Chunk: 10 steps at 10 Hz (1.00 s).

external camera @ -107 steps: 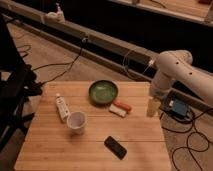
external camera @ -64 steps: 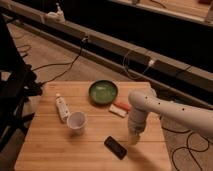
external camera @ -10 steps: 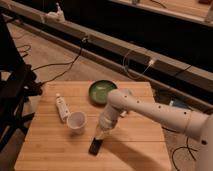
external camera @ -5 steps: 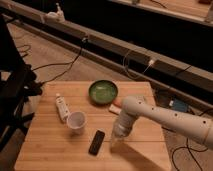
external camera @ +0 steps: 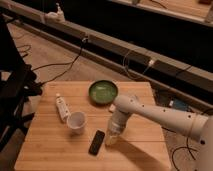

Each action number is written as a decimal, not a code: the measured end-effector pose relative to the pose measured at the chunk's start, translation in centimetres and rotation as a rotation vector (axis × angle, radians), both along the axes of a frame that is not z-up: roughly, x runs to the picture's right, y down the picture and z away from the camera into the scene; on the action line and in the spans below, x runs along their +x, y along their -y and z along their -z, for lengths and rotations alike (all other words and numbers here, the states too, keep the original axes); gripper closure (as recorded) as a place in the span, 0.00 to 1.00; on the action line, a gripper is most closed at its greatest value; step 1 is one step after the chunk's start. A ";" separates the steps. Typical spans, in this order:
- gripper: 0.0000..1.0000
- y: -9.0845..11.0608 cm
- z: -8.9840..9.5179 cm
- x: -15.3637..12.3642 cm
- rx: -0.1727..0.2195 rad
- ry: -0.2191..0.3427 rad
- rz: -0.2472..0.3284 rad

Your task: Push the eraser across the table

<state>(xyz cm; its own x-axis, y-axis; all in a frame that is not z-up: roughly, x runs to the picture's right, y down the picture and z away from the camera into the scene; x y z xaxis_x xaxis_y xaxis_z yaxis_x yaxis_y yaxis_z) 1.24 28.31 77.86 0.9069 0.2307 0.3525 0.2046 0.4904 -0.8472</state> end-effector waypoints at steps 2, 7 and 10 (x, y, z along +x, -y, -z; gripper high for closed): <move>1.00 0.3 -0.5 -2.7 -0.003 0.056 0.007; 1.00 0.7 0.5 -8.8 -0.004 0.223 0.007; 1.00 -0.5 2.2 -11.4 -0.028 0.307 0.017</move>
